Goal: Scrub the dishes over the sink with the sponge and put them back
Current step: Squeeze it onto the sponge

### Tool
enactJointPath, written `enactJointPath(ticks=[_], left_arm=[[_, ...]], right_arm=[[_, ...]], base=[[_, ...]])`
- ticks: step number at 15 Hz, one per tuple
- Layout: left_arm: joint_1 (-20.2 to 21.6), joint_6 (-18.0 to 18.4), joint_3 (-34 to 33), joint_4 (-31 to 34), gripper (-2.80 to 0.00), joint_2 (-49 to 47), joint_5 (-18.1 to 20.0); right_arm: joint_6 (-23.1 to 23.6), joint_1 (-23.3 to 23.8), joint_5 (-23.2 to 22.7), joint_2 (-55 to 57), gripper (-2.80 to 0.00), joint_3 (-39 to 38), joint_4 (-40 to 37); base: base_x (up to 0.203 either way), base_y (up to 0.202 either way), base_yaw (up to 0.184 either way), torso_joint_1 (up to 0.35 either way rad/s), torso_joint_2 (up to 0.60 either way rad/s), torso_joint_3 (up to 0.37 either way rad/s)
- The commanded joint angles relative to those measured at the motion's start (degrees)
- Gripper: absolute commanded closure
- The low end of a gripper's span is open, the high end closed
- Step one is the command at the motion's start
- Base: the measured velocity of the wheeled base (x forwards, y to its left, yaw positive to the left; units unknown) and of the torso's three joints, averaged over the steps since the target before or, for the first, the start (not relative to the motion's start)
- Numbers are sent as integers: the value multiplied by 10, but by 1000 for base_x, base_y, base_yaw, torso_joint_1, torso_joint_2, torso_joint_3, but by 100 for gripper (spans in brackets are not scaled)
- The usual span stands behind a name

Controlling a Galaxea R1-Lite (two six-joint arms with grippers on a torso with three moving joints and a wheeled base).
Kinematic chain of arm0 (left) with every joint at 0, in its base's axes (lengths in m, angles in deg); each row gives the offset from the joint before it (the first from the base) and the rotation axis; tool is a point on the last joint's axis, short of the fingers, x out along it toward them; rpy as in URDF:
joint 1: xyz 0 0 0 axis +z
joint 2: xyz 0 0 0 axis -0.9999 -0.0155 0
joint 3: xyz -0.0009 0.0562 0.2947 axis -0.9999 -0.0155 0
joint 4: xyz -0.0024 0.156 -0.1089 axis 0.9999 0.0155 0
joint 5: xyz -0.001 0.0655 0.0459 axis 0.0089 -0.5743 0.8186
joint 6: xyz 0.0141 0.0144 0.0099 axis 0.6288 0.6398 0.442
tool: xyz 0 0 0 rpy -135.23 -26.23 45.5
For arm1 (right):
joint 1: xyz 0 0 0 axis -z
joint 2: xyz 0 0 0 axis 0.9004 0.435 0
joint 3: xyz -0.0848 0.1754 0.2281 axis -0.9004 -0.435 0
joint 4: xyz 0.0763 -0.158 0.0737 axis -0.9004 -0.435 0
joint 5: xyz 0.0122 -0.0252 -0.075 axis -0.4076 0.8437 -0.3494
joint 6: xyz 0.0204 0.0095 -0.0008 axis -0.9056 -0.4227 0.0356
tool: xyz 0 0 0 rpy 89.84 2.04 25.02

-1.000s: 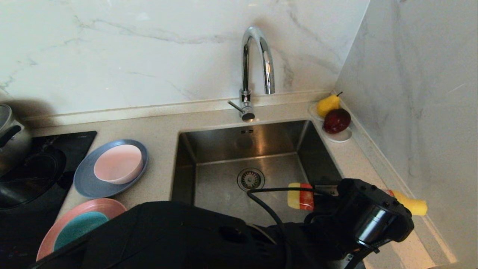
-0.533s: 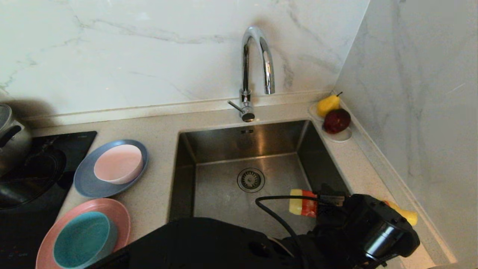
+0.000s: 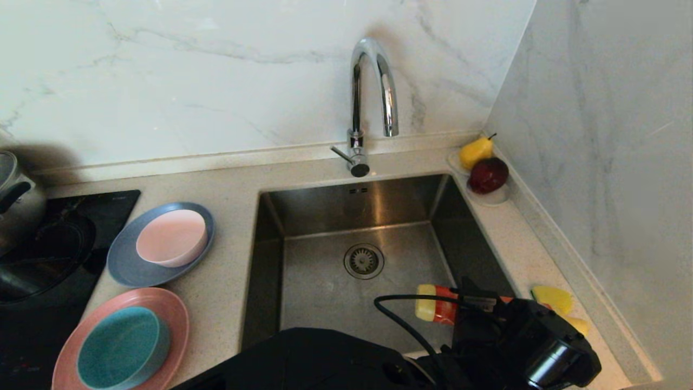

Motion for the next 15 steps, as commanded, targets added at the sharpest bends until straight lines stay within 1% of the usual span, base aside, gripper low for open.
enactJointPath(ticks=[1,4,6,9,12,15], left_arm=[[-7,5,-5,-1,0,-9,-6],[-8,6,-1,0,0,-16,-9],[-8,21,-5,0,0,-15,-9],[-7,23,-6,1,0,-15,-11],[-7,27,-6,3,0,-17,-25],[-6,29,8,3,0,-27,-34]], right_arm=[[0,0,0,0,0,0,0],[0,0,0,0,0,0,0],[0,0,0,0,0,0,0],[0,0,0,0,0,0,0],[0,0,0,0,0,0,0],[0,0,0,0,0,0,0]], base=[[0,0,0,0,0,0],[0,0,0,0,0,0],[0,0,0,0,0,0],[0,0,0,0,0,0],[0,0,0,0,0,0],[0,0,0,0,0,0]])
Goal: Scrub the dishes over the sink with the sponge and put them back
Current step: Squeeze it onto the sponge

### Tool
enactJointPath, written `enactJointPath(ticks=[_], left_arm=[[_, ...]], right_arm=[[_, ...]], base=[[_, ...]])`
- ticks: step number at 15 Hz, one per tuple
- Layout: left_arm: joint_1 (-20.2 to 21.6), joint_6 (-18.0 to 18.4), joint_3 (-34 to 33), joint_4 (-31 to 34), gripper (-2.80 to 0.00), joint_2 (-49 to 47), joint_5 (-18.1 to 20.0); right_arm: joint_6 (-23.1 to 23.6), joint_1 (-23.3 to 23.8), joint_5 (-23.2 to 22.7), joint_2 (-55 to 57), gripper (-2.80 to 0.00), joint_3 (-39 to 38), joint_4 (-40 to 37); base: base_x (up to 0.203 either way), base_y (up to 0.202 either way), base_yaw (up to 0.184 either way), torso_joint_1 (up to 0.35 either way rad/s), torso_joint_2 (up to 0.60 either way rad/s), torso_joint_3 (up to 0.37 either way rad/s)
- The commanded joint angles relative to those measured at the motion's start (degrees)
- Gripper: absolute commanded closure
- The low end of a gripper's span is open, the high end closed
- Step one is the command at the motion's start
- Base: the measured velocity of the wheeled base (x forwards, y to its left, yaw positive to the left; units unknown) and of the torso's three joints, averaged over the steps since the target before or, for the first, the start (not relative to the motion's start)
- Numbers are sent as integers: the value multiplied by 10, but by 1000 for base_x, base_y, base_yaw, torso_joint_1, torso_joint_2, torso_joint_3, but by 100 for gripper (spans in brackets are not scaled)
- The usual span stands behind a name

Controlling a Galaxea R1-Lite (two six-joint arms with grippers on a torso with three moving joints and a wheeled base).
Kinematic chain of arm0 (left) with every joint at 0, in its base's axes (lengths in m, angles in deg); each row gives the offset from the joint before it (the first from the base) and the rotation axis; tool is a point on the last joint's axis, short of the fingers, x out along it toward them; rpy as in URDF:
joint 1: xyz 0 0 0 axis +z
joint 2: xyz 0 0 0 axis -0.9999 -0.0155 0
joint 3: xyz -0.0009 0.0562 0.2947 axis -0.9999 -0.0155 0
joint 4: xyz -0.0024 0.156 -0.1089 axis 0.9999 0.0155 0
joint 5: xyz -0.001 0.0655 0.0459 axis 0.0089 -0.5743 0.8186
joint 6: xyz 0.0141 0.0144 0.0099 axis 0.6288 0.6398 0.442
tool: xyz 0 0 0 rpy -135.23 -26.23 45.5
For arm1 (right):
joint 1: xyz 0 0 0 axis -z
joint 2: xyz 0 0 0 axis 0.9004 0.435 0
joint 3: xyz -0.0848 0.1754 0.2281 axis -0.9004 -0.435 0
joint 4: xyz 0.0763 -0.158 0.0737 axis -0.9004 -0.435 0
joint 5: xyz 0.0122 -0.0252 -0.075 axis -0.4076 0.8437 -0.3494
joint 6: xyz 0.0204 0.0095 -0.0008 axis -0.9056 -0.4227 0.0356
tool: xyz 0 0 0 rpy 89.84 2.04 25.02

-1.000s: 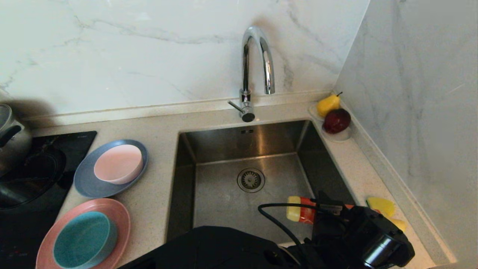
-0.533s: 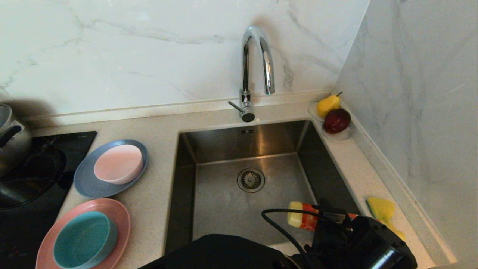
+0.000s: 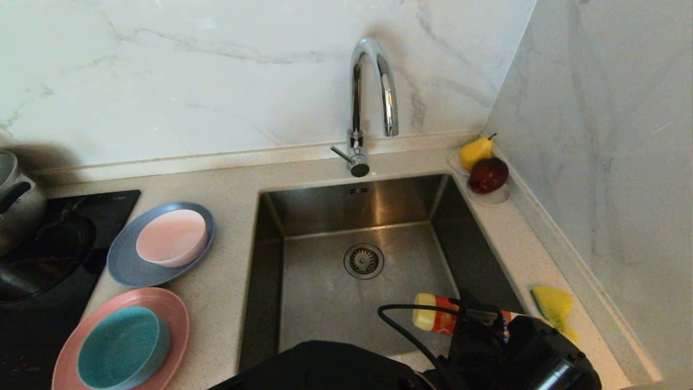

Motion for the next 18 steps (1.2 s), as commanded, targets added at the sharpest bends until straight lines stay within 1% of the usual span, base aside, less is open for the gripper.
enactJointPath(ticks=[1,4,6,8,9,10,14,15,18], left_arm=[[1,3,19,-1,0,-10,-5],[6,4,54,2,0,-19,-6],[10,6,79,2,0,-32,-18],[13,30,81,2,0,-33,-31],[15,37,88,3,0,-37,-38],[15,38,93,2,0,-42,-43],[17,44,136,3,0,-64,-46],[17,46,138,3,0,-66,-46],[17,67,138,2,0,-67,-46]], right_arm=[[0,0,0,0,0,0,0],[0,0,0,0,0,0,0],[0,0,0,0,0,0,0],[0,-1,0,0,0,0,0],[0,0,0,0,0,0,0],[0,0,0,0,0,0,0],[0,0,0,0,0,0,0],[0,0,0,0,0,0,0],[0,0,0,0,0,0,0]], base=[[0,0,0,0,0,0],[0,0,0,0,0,0],[0,0,0,0,0,0],[0,0,0,0,0,0],[0,0,0,0,0,0],[0,0,0,0,0,0],[0,0,0,0,0,0],[0,0,0,0,0,0],[0,0,0,0,0,0]])
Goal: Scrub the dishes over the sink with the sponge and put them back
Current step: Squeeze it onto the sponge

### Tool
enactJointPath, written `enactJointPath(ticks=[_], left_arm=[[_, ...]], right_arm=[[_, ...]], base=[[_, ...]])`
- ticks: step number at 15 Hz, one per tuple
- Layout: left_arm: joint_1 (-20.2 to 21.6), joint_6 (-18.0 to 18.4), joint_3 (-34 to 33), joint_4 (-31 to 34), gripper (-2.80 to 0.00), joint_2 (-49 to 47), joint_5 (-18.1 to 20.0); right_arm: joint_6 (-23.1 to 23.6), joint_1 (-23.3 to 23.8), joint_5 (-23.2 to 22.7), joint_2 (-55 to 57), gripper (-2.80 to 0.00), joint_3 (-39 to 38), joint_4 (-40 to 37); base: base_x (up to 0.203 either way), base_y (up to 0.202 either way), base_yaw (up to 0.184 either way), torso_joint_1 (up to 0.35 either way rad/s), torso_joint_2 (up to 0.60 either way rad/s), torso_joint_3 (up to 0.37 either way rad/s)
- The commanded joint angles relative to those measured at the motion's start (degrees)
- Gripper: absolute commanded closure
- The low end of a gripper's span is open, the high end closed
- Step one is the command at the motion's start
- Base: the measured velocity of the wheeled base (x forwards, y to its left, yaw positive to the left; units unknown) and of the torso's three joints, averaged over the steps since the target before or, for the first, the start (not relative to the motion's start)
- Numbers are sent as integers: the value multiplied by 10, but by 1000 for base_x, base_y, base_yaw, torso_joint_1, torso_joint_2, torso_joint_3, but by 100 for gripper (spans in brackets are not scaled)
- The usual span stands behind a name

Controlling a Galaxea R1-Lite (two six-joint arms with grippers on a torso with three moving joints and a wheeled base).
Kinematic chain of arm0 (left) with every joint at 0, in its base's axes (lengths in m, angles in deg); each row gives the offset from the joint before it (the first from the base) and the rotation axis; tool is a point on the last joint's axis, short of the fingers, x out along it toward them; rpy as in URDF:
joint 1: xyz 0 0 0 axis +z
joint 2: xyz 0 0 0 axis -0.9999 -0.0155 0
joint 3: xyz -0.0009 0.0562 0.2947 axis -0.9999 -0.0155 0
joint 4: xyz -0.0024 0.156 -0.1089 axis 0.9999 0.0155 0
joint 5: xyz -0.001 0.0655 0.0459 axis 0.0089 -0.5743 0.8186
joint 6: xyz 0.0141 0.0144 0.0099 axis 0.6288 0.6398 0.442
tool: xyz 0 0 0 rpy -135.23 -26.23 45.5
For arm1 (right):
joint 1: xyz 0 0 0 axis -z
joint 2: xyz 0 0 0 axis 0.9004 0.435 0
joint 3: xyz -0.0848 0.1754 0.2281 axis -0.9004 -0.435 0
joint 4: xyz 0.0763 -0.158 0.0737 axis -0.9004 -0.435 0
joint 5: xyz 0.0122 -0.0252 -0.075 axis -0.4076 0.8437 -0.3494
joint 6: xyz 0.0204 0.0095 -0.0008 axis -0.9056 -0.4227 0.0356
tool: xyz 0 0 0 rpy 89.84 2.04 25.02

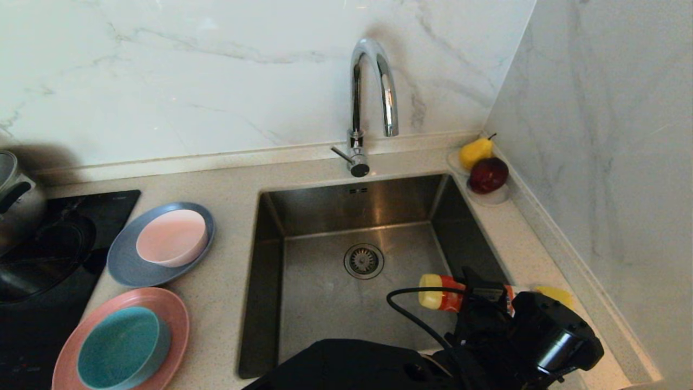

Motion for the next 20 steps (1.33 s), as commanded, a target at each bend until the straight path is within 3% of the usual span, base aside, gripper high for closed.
enactJointPath(ticks=[1,20], left_arm=[[0,11,1,-3,0,-9,-3],[6,12,6,-10,0,2,-12]], right_arm=[[0,0,0,0,0,0,0],[0,0,0,0,0,0,0]], base=[[0,0,0,0,0,0],[0,0,0,0,0,0]])
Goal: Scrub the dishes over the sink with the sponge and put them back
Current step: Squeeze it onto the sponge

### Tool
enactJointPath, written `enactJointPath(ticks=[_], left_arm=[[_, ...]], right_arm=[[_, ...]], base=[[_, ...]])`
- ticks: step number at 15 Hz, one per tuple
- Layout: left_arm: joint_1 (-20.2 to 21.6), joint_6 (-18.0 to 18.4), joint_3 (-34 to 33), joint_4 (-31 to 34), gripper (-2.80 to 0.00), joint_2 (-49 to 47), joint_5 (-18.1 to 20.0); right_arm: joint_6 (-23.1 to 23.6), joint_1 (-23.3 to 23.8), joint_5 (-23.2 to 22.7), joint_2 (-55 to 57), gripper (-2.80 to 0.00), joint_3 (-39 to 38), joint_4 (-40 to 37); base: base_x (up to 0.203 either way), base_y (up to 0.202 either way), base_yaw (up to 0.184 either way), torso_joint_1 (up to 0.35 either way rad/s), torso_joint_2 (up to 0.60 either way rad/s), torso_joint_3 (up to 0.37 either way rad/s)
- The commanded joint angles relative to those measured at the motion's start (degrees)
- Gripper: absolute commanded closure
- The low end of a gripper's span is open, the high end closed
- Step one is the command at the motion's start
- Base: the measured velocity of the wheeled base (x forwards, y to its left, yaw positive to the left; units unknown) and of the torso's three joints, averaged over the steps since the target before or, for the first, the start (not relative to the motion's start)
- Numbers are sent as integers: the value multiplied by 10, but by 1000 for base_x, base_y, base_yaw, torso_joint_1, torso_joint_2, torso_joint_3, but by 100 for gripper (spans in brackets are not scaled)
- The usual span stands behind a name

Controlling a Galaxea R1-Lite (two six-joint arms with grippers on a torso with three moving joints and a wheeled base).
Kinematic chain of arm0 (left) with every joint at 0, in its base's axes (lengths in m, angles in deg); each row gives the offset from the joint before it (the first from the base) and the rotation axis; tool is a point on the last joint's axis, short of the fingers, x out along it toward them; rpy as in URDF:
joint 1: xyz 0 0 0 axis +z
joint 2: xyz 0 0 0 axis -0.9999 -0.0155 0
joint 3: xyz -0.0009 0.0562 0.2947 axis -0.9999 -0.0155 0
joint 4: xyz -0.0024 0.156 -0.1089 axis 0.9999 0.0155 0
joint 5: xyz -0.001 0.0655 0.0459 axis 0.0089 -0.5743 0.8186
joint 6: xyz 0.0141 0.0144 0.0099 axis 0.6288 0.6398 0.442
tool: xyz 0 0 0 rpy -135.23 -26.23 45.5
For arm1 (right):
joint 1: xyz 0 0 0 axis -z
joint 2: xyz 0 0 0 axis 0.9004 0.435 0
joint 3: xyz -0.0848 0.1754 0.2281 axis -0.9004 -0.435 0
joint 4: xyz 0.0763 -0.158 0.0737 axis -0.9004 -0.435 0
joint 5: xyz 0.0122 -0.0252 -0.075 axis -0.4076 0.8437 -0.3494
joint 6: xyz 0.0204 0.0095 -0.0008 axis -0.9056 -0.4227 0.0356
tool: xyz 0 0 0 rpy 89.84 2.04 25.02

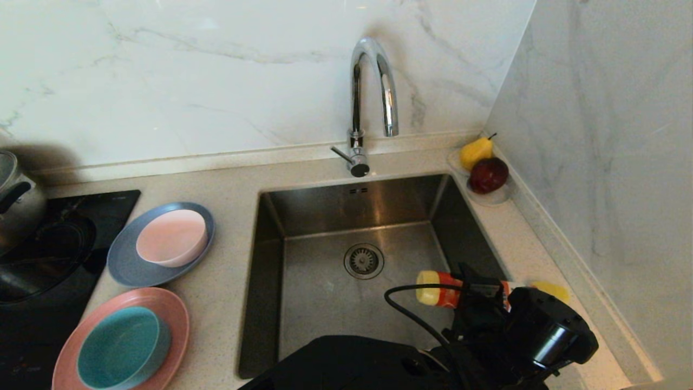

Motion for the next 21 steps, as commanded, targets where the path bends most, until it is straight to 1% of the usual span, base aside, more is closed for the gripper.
enactJointPath(ticks=[1,17,21], left_arm=[[0,4,0,0,0,3,-4],[1,4,0,1,0,-2,-4],[1,-10,-1,-4,0,1,-4]], right_arm=[[0,0,0,0,0,0,0],[0,0,0,0,0,0,0],[0,0,0,0,0,0,0]], base=[[0,0,0,0,0,0],[0,0,0,0,0,0],[0,0,0,0,0,0]])
